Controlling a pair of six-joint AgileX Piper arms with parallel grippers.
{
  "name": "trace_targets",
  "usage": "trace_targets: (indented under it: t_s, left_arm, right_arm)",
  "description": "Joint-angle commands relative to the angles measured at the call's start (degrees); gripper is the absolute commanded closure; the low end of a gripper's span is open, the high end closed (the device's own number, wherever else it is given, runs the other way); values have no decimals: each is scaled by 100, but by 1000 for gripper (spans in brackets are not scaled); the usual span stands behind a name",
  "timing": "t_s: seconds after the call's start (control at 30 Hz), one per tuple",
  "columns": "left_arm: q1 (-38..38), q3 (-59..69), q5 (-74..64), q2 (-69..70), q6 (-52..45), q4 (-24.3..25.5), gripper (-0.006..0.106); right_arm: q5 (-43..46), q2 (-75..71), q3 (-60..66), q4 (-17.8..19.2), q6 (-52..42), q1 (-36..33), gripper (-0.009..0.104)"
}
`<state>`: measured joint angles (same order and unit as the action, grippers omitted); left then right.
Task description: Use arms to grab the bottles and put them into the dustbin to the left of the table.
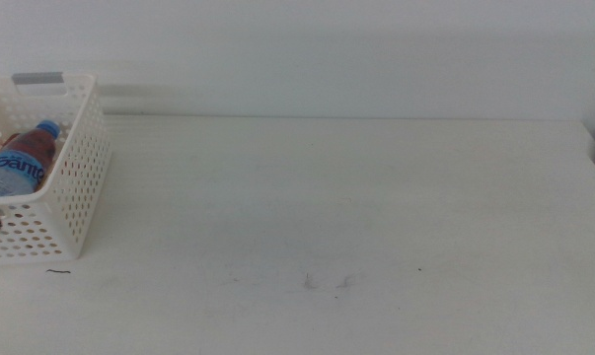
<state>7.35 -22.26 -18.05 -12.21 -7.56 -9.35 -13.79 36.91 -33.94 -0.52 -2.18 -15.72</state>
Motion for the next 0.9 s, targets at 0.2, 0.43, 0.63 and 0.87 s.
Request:
trace_targets:
  t_s: [0.2,0.43,0.63,0.87]
  left_arm:
    - [-356,1303,311,1021,35,-13,7]
    - [-528,2226,825,1221,35,-13,7]
    - [-528,2226,578,1221,35,-13,7]
    - [-528,2226,591,1221,35,-13,7]
  right_arm:
    - [85,-2710,2440,133,-17,1039,7]
    - [0,-3661,3161,192,-17,1204,7]
    - [45,-3691,3370,146,-17,1217,7]
    - [13,-3691,3394,146,-17,1217,7]
